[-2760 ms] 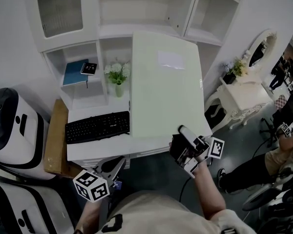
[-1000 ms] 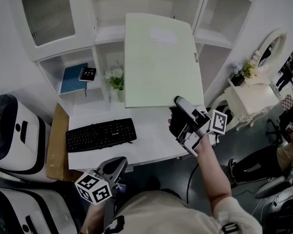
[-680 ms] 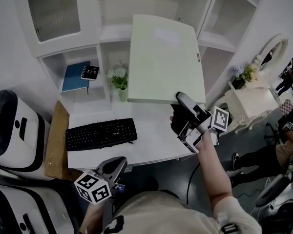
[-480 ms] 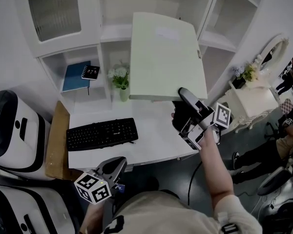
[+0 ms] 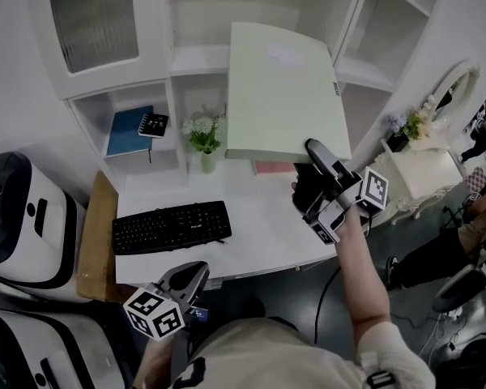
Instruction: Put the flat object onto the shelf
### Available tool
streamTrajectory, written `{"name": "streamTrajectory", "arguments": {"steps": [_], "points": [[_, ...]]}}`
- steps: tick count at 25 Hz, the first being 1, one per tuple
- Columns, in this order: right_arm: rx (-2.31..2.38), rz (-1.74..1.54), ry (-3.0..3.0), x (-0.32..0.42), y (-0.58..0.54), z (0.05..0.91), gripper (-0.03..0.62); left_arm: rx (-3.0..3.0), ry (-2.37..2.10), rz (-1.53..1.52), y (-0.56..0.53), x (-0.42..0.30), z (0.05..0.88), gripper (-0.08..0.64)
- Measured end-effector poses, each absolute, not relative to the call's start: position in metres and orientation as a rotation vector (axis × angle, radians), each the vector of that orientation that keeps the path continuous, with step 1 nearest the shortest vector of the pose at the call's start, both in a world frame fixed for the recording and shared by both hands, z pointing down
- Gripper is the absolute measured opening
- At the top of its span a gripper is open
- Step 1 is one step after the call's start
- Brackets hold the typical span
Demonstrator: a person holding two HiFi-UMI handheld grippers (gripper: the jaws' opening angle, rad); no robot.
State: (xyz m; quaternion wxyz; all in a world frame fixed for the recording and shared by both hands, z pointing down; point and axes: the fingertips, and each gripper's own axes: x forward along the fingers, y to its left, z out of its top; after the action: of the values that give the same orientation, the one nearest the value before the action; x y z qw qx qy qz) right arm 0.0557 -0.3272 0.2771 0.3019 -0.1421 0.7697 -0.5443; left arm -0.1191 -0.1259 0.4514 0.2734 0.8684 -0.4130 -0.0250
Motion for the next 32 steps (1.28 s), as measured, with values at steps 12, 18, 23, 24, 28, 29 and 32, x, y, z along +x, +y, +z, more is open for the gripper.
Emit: {"name": "streamTrajectory", "arguments": {"steps": [12, 18, 23, 24, 28, 29, 32], "points": [[-0.395, -1.415, 1.968, 0.066, -0.347, 0.266, 0.301, 2.359, -1.102, -0.025, -0.137, -0.111, 0.450, 0.014], [-0.430, -1.383, 1.936, 0.073, -0.361, 0.263, 0.301, 2.352, -1.131, -0.006, -0.142, -0.117, 0.454, 0.014], [-0.440, -1.368, 1.904, 0.077, -0.372, 0.253, 0.301, 2.356, -1.152, 0.009, -0.147, -0.115, 0.445, 0.014], [-0.440, -1.361, 1.901, 0.078, -0.372, 0.253, 0.301, 2.357, -1.155, 0.009, -0.146, -0.117, 0.447, 0.014], [-0.444, -1.331, 1.894, 0.082, -0.376, 0.249, 0.301, 2.355, -1.169, 0.012, -0.144, -0.121, 0.453, 0.014], [-0.446, -1.326, 1.891, 0.083, -0.378, 0.247, 0.301, 2.354, -1.172, 0.014, -0.145, -0.120, 0.452, 0.014], [-0.453, -1.313, 1.883, 0.088, -0.386, 0.242, 0.301, 2.353, -1.177, 0.017, -0.146, -0.120, 0.448, 0.014]]}}
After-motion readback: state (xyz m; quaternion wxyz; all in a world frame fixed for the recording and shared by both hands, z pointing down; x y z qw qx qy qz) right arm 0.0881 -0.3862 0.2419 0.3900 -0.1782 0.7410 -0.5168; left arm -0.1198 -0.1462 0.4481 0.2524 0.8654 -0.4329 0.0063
